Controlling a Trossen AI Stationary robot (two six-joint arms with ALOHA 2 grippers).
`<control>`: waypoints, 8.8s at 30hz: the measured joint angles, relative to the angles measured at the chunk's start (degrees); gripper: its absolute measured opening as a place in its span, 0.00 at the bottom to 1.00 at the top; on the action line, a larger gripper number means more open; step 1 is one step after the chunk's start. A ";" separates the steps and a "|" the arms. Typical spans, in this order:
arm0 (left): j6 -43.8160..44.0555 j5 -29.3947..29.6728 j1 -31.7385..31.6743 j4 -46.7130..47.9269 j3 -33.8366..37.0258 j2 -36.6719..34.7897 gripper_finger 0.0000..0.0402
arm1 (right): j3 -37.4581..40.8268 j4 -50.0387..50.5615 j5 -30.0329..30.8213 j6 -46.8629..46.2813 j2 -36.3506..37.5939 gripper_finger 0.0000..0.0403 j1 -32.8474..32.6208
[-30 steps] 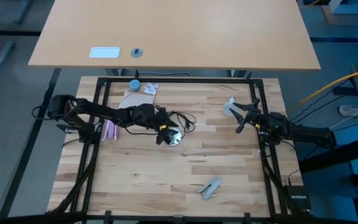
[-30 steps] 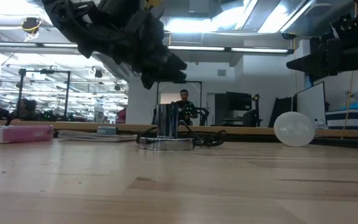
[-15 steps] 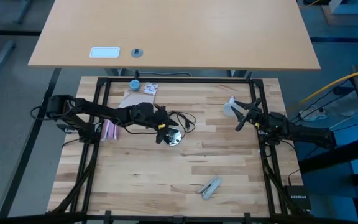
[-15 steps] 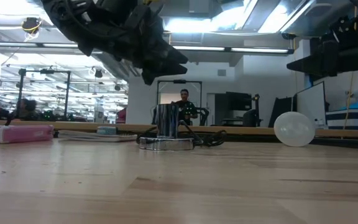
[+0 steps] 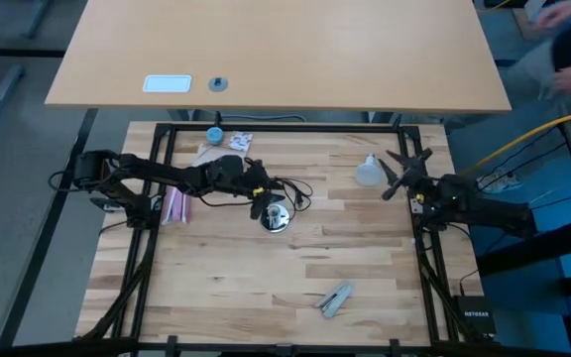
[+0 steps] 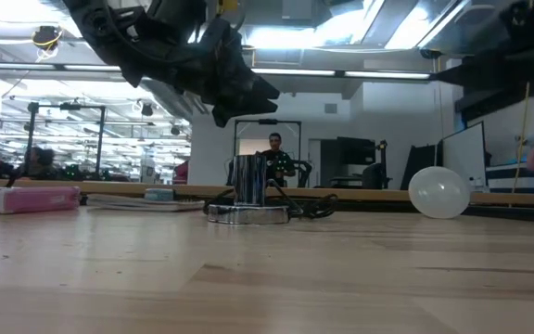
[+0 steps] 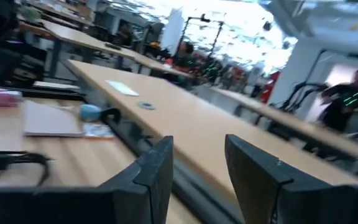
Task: Screw lightbulb
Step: Insert the light bulb into the lamp
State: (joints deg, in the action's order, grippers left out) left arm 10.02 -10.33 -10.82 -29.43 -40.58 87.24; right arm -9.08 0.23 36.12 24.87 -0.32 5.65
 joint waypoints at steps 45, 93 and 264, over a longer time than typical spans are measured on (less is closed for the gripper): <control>-2.56 0.04 -1.30 0.48 0.00 0.00 0.39 | -2.34 9.07 13.89 -37.98 -32.64 0.37 10.02; -4.48 0.07 -1.30 0.52 0.00 0.00 0.39 | -2.37 1.89 -23.96 -44.11 -55.22 0.37 37.11; -8.15 4.71 -1.28 8.36 -0.02 0.02 0.39 | -44.41 3.94 -49.90 5.59 -103.60 0.76 37.13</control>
State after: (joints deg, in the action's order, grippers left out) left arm 1.87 -5.62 -12.10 -21.07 -40.60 87.26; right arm -53.49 4.18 -13.78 30.46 -103.91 42.78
